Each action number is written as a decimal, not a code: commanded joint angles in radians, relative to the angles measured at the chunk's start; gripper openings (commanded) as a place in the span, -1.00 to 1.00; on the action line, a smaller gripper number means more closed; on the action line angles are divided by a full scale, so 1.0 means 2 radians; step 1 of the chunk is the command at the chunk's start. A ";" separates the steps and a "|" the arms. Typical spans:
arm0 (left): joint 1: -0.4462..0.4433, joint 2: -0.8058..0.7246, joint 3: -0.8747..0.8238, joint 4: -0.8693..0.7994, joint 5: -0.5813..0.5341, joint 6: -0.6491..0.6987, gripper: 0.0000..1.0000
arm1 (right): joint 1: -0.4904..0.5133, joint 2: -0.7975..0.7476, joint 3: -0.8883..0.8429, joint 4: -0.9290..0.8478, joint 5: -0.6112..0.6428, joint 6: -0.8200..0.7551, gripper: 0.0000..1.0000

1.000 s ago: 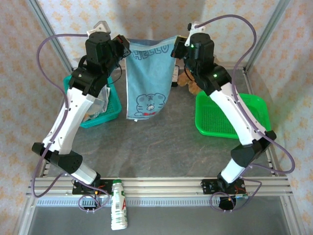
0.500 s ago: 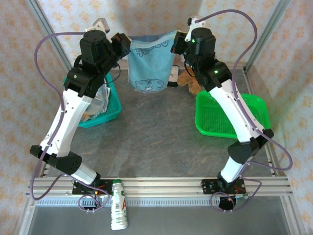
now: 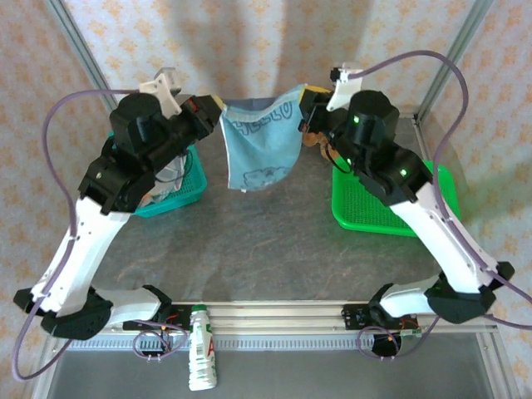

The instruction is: Fold and stack the towels

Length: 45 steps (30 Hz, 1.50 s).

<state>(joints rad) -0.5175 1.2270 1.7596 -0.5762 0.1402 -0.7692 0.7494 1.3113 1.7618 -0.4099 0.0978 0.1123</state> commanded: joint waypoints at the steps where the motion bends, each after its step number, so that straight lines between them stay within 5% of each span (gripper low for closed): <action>1: -0.032 -0.034 -0.011 -0.047 -0.037 0.009 -1.00 | 0.026 -0.035 -0.028 -0.019 0.037 0.016 -1.00; 7: -0.066 -0.077 -0.055 -0.077 -0.065 -0.011 -1.00 | 0.078 -0.079 -0.045 -0.080 0.098 0.057 -1.00; 15: -0.060 -0.025 -0.027 -0.136 -0.126 0.002 -1.00 | 0.064 -0.028 -0.018 -0.131 0.150 0.077 -1.00; 19: 0.002 0.029 -0.027 -0.102 -0.058 0.010 -1.00 | 0.010 0.025 -0.004 -0.110 0.084 0.079 -1.00; 25: 0.063 0.107 -0.028 -0.048 -0.027 0.043 -1.00 | -0.044 0.119 0.024 -0.062 0.017 0.065 -1.00; 36: 0.107 0.256 0.009 0.052 -0.003 0.089 -1.00 | -0.116 0.316 0.134 -0.027 -0.069 0.053 -1.00; 45: 0.115 0.314 -0.001 0.046 0.017 0.078 -1.00 | -0.129 0.376 0.121 -0.018 -0.095 0.069 -1.00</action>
<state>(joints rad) -0.2916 1.8690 1.7496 -0.4965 0.1410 -0.6117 0.4877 2.0720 2.0148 -0.4740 -0.0658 0.2359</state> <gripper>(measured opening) 0.047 0.042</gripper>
